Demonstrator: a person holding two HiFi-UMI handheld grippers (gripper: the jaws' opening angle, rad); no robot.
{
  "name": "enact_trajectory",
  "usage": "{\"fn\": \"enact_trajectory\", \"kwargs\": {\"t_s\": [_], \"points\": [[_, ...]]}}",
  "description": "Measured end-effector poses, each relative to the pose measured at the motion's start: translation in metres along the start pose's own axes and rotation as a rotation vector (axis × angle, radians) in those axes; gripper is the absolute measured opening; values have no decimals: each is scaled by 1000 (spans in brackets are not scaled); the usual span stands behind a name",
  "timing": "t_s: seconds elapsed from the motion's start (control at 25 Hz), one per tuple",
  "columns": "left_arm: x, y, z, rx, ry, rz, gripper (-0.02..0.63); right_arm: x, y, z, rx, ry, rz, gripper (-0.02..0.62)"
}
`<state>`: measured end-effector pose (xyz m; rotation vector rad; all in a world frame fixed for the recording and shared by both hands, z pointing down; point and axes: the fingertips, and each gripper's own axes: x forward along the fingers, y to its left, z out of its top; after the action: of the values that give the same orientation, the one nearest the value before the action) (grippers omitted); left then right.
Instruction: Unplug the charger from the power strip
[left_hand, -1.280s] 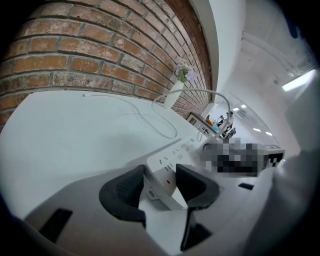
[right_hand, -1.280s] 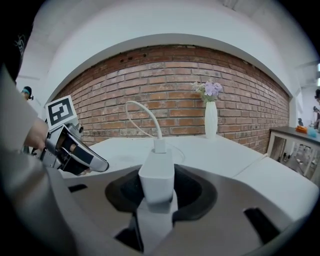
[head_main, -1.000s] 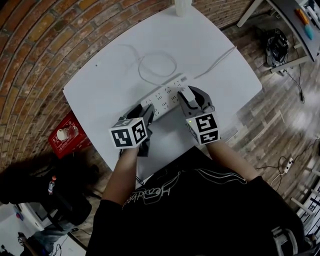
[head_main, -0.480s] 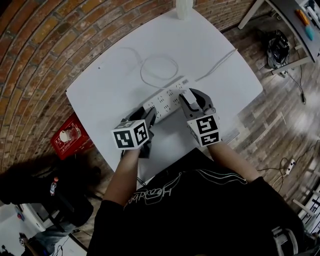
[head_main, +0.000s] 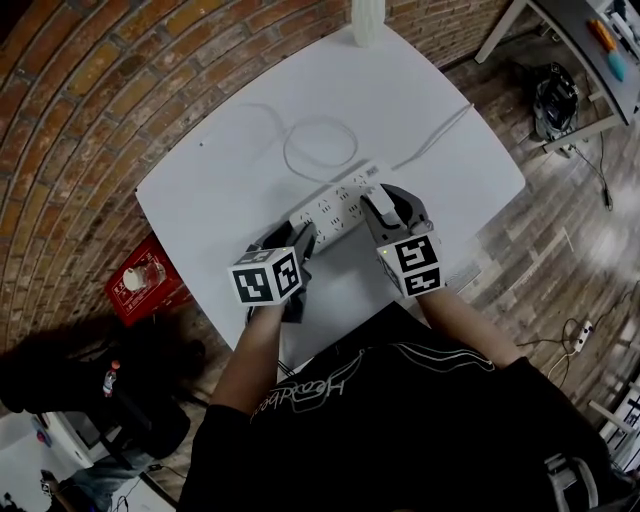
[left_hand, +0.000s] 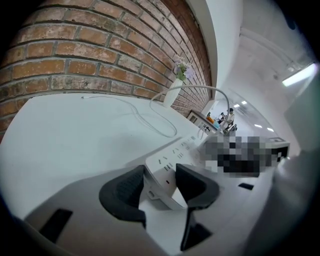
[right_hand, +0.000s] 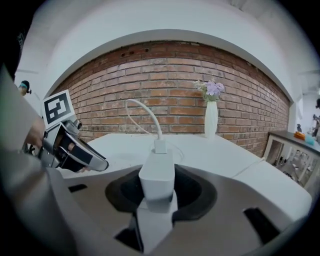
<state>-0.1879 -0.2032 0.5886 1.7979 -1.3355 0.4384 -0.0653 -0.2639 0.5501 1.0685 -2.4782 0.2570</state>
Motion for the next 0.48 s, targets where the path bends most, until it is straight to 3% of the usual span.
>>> {"fn": "enact_trajectory", "kwargs": {"t_s": [0.28,0.48], "points": [[0,0,0,7,4,-8,201,2,-3,-2,52,6,43,118],[-1,1,1,10,5,-2,201,1,0,1,35,5,17,118]]}}
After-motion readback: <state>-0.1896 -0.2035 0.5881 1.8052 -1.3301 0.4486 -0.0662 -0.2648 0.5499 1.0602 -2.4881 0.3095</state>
